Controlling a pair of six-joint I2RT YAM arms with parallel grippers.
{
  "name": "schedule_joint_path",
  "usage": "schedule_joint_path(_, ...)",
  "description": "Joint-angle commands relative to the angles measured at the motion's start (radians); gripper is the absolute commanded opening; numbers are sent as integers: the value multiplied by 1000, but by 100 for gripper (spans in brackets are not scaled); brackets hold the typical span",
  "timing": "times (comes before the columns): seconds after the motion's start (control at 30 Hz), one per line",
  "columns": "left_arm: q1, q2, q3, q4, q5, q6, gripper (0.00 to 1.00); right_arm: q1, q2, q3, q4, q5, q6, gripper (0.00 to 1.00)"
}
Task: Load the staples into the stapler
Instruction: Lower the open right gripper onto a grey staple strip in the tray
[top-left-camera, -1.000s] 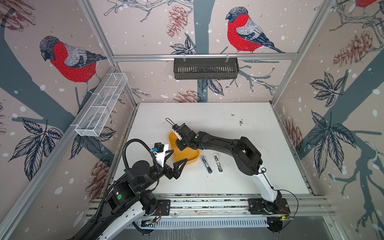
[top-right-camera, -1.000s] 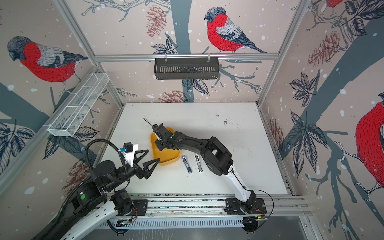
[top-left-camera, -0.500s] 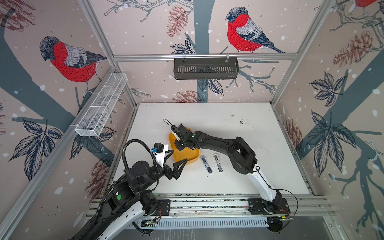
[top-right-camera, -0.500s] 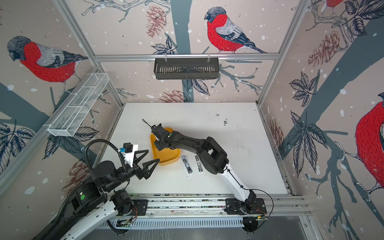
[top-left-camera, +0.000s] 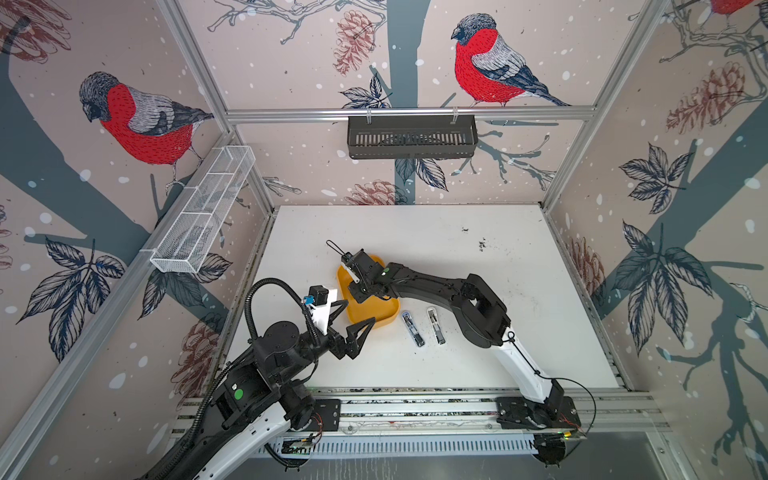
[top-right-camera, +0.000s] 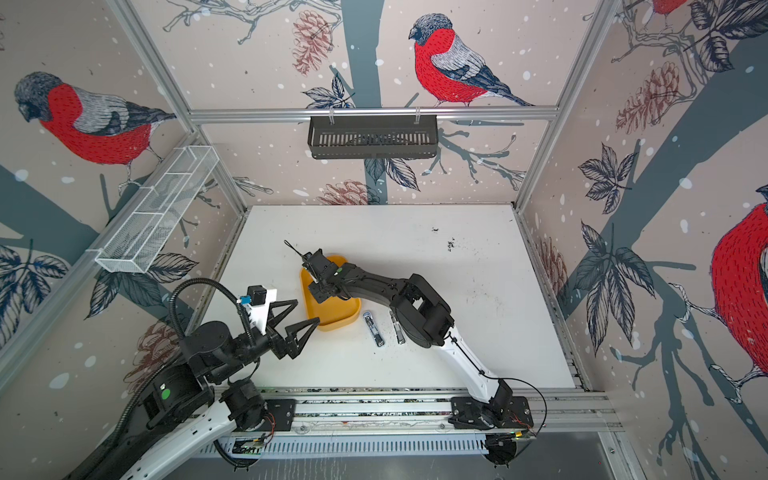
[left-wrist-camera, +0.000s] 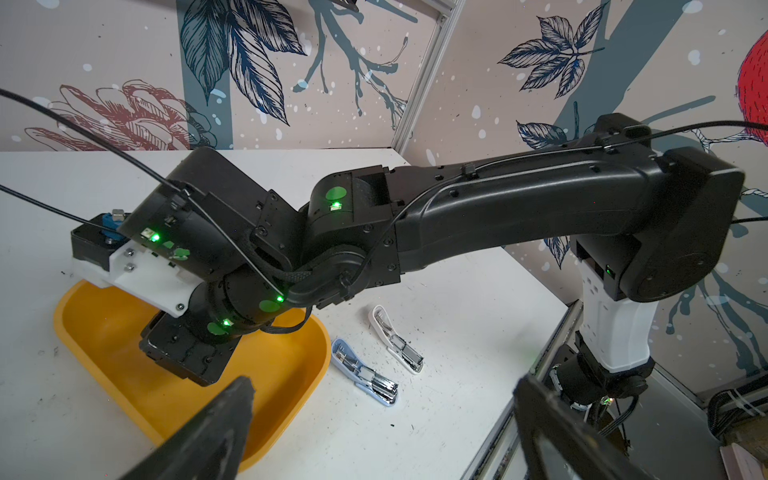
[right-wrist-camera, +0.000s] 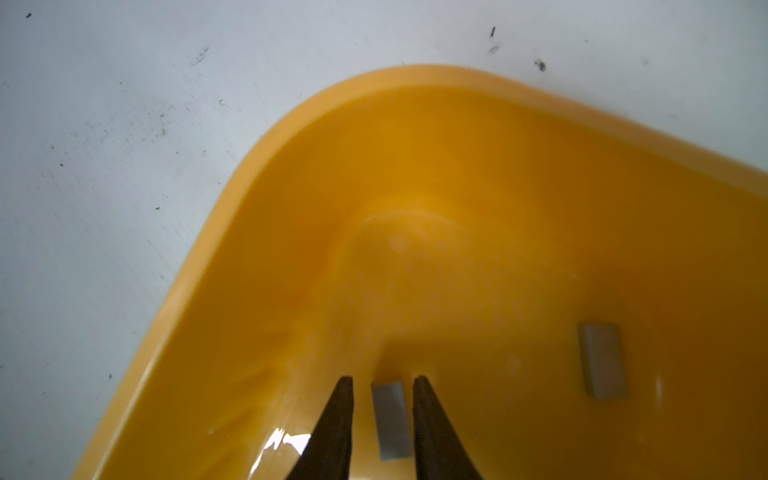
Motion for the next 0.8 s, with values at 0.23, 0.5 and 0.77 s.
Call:
schedule_joint_path(0.23,4,6,-2,38,21,0,97,1,29,36,-41,29,-15,28)
schedule_joint_path(0.5,10,8,-3,40,27,1,97,0,47,53,-76,34,-30,28)
schedule_joint_path(0.77,14,7,-3,41,33,1,97,-2,73,95,-145,44,-48,25)
